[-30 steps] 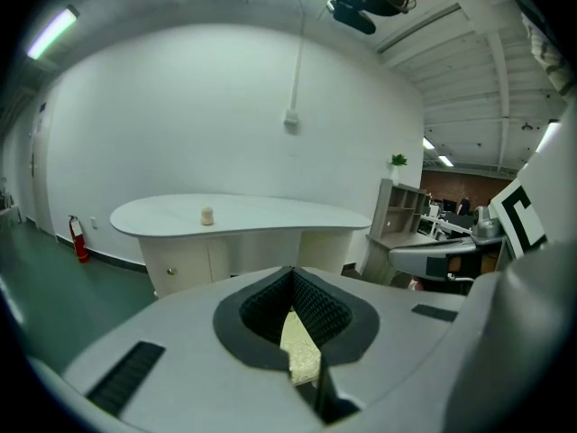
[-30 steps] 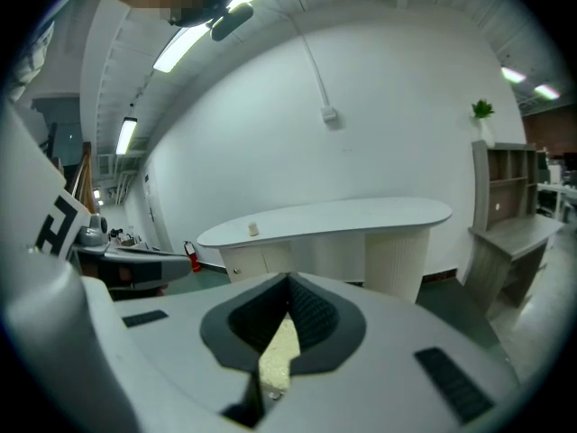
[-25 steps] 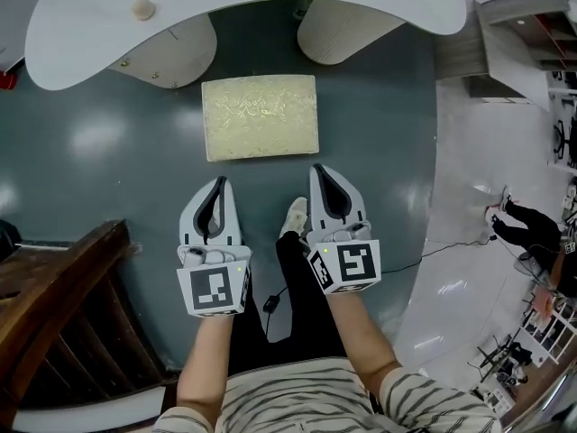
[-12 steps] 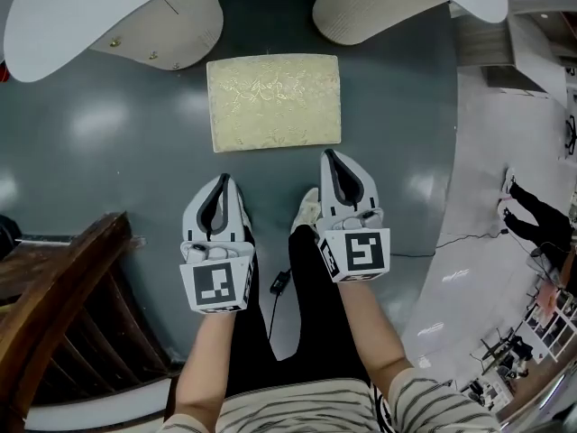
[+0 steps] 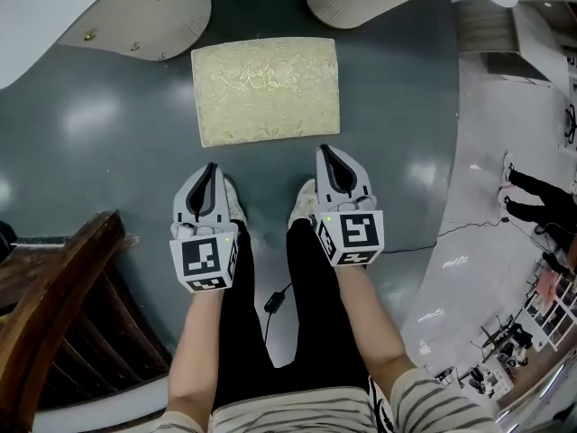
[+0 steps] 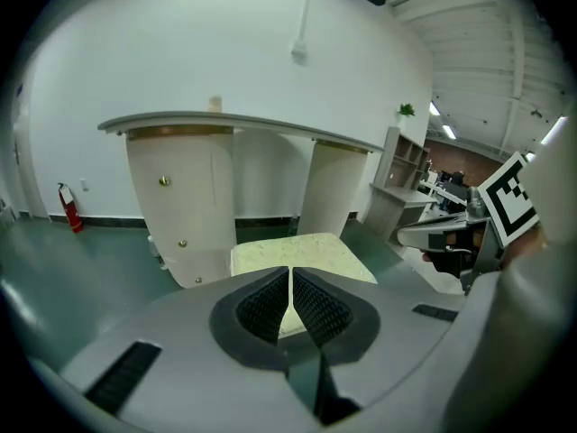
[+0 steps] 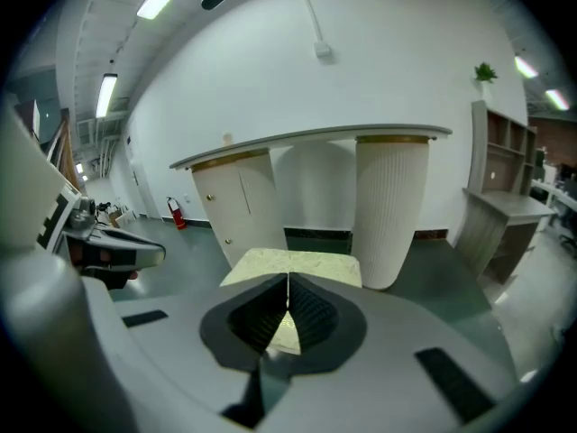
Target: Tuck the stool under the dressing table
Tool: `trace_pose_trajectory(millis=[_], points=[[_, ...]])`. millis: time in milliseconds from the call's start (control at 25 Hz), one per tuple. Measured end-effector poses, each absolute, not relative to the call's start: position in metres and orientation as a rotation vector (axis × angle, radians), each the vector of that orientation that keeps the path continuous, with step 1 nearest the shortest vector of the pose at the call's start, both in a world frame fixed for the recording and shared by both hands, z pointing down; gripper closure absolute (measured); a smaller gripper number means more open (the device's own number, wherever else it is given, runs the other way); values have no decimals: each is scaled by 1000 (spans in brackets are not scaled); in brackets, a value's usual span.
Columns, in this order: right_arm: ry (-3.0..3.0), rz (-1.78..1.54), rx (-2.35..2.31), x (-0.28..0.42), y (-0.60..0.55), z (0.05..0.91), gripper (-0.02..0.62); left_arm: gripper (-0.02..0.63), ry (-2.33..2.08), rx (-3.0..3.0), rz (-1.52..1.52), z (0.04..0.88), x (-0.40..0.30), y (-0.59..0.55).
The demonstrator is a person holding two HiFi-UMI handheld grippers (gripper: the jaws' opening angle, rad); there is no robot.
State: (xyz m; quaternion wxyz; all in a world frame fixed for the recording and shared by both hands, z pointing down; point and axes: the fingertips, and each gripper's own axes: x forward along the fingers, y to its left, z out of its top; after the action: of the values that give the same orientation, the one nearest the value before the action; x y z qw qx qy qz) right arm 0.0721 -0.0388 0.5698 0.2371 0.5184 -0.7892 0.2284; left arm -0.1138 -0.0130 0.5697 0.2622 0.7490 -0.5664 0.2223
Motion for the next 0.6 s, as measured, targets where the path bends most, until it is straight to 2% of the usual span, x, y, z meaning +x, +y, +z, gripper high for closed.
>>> trace_pose_trajectory(millis=[320,400,480,600], points=[[-2077,726,1413,83,-27,619,581,597,-1472,1957,648,619,-115,-2],[-2058,753,1414,86,-25,630,577,548,-1450,1929,624,629,-114,1],[-2038,779,1409,90,-23,641,528,537,-1448,1903,621,640,-116,2],[-2005,801,1409,96,-22,657,526,537,-1456,1874,657,659,-123,3]])
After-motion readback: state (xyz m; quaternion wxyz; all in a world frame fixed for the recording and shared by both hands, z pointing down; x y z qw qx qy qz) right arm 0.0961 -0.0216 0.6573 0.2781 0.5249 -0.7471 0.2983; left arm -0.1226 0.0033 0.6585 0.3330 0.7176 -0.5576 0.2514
